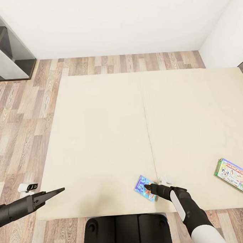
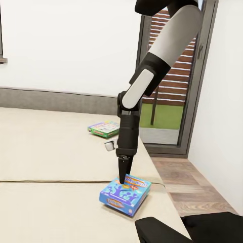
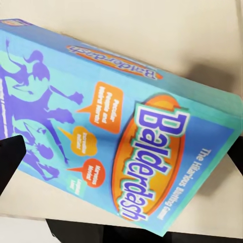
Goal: Put all the toys in the child's room - the three board games (two on the bed and one on the table), the two jigsaw puzzles on the table, and the tennis ball on the table - inside the toy box on the table in the child's room.
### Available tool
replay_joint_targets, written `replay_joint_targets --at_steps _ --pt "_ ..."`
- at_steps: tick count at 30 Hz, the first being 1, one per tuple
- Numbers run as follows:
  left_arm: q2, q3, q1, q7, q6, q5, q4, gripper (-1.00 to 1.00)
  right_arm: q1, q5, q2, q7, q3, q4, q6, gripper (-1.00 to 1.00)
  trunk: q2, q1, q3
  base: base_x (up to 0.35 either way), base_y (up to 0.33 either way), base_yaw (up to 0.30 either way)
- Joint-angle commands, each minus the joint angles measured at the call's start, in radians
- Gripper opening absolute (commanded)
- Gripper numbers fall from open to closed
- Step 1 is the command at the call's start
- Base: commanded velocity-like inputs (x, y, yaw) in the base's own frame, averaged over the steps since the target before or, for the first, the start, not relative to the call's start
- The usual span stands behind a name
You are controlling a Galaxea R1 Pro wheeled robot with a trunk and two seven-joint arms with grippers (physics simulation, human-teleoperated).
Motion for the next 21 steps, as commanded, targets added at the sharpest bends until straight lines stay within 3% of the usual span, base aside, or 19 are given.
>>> replay_joint_targets --at_steps 1,21 --pt "0.000 0.000 0.000 -0.004 0.011 -0.001 0.000 1.00 0.000 -0.001 0.001 0.004 -0.005 -0.001 0.006 1.00 -0.002 0.001 -0.001 0.000 0.000 0.000" --pt "0.000 0.000 0.000 -0.004 0.012 -0.001 0.000 1.00 0.000 -0.001 0.002 0.004 -0.005 -0.002 0.006 1.00 -0.002 0.001 -0.001 0.000 0.024 0.000"
